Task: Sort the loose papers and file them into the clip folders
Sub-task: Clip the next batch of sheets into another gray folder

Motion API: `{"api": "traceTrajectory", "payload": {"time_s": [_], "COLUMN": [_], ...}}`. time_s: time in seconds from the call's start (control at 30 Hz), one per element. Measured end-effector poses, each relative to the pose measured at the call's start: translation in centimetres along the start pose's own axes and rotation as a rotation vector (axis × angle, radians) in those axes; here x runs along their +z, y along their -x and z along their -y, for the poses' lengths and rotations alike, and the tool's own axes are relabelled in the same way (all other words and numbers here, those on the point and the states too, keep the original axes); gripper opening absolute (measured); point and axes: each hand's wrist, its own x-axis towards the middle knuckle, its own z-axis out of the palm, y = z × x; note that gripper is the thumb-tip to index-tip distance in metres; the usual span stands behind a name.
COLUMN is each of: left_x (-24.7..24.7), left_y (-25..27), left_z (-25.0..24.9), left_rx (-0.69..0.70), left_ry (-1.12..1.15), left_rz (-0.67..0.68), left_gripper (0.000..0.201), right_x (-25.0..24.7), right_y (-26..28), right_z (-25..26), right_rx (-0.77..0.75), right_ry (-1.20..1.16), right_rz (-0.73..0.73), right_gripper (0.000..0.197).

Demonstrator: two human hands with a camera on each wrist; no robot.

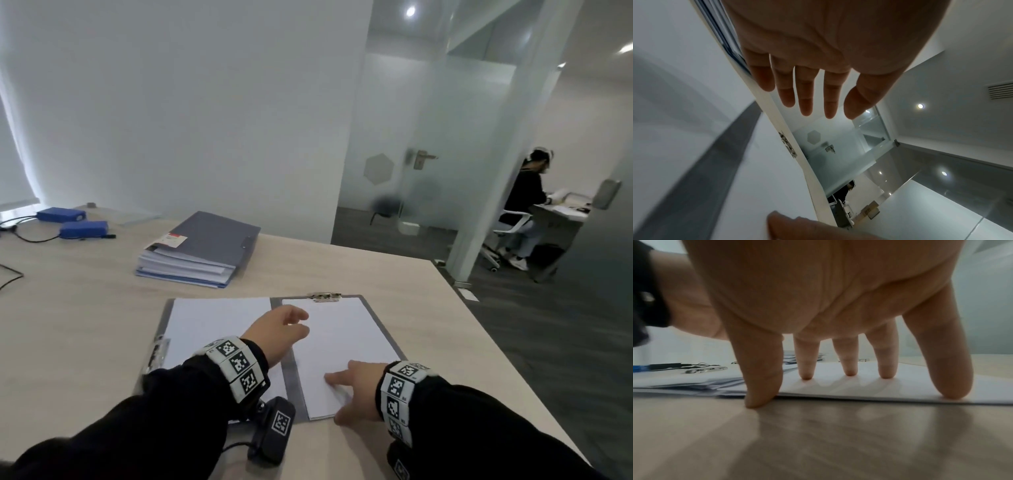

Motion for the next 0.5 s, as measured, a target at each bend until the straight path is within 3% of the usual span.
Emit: {"api": "traceTrajectory", "payload": {"time_s": [0.13, 0.23, 0.3, 0.43, 0.5], "left_x": [-1.2, -4.2, -6.4, -9.4, -9.9], "left_y": [1.3, 2.4, 2.9, 2.8, 2.6], "left_z": [1.6, 3.4, 4.9, 8.1, 9.0], "left_rx": [-0.027, -0.113, -0.21, -0.4, -0.423], "left_ry": [-0.02, -0.038, -0.056, -0.079, -0.017], "left_rz": [-0.075, -0.188, -0.289, -0.344, -0.314], "left_gripper": [0.023, 0.028, 0.043, 0.068, 0.065], "right_x": [0.6, 0.4, 0.3, 0.9, 1.5], "right_y": [0.1, 0.8, 0.9, -0.6, -1.4], "right_z": [-1.7, -3.1, -4.6, -7.9, -8.9], "right_rx": [0.038, 0.018, 0.041, 0.249, 0.324], "right_ry": [-0.052, -0.331, -0.517, -0.712, -0.78], "right_rz": [-0.02, -0.045, -0.104, -0.224, -0.208], "right_gripper": [0.085, 0.086, 0.081, 0.07, 0.069]}}
